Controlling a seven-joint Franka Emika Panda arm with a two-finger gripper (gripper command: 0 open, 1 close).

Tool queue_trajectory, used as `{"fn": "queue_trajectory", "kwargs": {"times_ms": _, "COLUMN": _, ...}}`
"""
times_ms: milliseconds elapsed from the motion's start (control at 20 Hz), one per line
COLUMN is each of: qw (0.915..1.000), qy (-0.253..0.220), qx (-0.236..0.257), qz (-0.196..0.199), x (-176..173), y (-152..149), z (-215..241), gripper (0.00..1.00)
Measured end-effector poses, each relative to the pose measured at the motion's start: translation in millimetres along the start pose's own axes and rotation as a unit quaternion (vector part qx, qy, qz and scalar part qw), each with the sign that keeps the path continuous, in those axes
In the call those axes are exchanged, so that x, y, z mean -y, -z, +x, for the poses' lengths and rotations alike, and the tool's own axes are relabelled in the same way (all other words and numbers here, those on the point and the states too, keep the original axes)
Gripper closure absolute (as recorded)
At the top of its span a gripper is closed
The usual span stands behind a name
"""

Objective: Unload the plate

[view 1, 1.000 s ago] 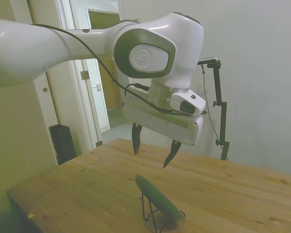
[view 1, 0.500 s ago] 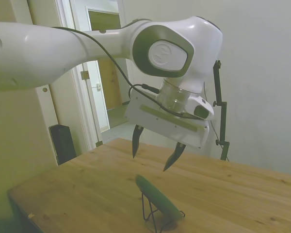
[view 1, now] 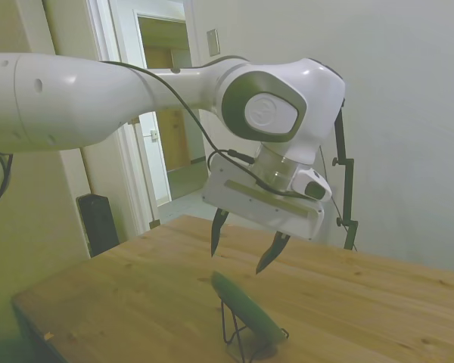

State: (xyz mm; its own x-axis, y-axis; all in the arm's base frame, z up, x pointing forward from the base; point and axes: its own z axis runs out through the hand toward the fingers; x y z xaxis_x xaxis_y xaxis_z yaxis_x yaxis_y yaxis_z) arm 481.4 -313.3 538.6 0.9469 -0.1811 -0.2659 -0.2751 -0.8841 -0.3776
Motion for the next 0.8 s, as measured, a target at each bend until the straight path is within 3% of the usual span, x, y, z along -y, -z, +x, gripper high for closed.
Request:
{"fn": "queue_trajectory", "kwargs": {"times_ms": 650, "qw": 0.9995, "qy": 0.026, "qx": 0.016, "qz": -0.003, "x": 14.2, "y": -41.2, "z": 15.8, "gripper": 0.0}}
{"fn": "queue_trajectory", "kwargs": {"times_ms": 700, "qw": 0.9994, "qy": 0.029, "qx": 0.017, "qz": -0.003, "x": 16.5, "y": -43.3, "z": 17.6, "gripper": 1.0}}
{"fn": "queue_trajectory", "kwargs": {"times_ms": 800, "qw": 0.9992, "qy": 0.034, "qx": 0.021, "qz": -0.003, "x": 22.1, "y": -47.5, "z": 20.6, "gripper": 1.0}}
